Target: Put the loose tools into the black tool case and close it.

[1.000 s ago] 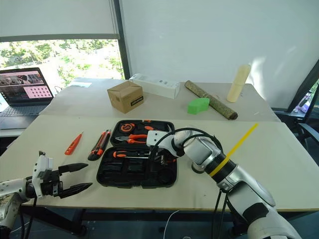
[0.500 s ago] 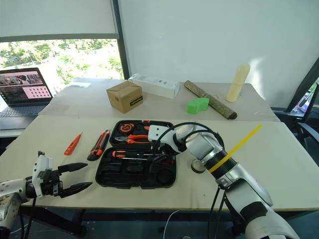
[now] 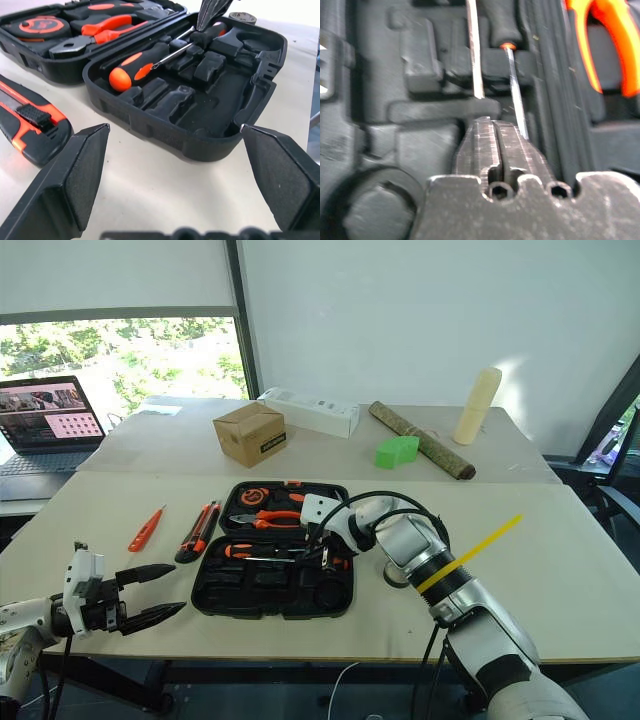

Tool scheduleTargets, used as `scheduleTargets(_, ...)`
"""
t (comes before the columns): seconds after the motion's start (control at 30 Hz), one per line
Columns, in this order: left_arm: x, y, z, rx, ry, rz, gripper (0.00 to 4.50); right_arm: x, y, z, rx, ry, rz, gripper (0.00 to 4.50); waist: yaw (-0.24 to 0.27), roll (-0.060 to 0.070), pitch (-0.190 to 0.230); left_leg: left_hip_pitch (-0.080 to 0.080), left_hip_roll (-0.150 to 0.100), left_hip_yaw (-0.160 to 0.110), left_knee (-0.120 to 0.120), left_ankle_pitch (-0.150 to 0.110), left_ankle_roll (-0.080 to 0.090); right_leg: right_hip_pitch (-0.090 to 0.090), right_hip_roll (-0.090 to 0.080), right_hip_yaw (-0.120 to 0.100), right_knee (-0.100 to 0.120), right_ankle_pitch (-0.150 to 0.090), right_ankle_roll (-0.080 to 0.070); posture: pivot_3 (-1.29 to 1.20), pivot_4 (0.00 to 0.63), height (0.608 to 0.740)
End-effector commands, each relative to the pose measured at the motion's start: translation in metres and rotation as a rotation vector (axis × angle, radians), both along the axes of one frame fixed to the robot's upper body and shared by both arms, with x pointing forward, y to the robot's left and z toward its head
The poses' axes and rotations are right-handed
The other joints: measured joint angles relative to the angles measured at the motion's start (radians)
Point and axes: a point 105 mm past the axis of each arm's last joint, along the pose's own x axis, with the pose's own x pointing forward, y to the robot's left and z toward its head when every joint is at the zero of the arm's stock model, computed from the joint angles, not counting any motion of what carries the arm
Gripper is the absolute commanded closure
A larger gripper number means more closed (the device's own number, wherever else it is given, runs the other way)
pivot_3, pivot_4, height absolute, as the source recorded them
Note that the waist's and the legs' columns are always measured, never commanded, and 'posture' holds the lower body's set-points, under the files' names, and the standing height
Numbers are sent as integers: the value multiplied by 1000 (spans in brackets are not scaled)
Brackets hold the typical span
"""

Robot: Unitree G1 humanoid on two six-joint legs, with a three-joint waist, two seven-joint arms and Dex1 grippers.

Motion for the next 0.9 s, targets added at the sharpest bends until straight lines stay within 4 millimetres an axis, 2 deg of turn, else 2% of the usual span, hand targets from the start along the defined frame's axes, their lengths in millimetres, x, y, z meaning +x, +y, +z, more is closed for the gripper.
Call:
scheduleTargets(0.03,2,0,12,9,-39,-5,0,0,6,-3,-9,-14,5,4447,0,0,0,0,0,0,0,0,0,0,0,0,0,0,0,0,150,740)
scheduleTargets(0.23,2,-1,13,10,-42,-1,0,-10,20,-20,-37,10,33,4447,-6,0,0,1,1,0,-1,0,-1,0,1,0,0,0,-1,0,150,740)
scheduleTargets(0.4,1,0,12,12,-42,8,0,-10,24,-19,-44,-30,43,4447,-13,0,0,3,1,0,-2,1,-1,1,1,0,0,0,-1,0,150,740)
scheduleTargets(0.6,0,-1,12,13,-42,16,0,-5,26,5,39,-111,50,4447,-23,0,0,4,1,0,-5,1,-2,0,1,1,0,0,-2,0,150,740)
scheduleTargets(0.77,1,-2,11,14,-40,14,0,-8,25,24,93,-145,96,4447,-23,0,0,4,1,0,-5,1,-2,0,1,1,0,0,-2,0,150,740)
scheduleTargets(0.9,3,-2,11,16,-42,17,0,-12,24,26,107,-150,111,4447,-23,0,0,3,1,0,-5,1,-2,0,1,1,0,0,-2,0,150,740)
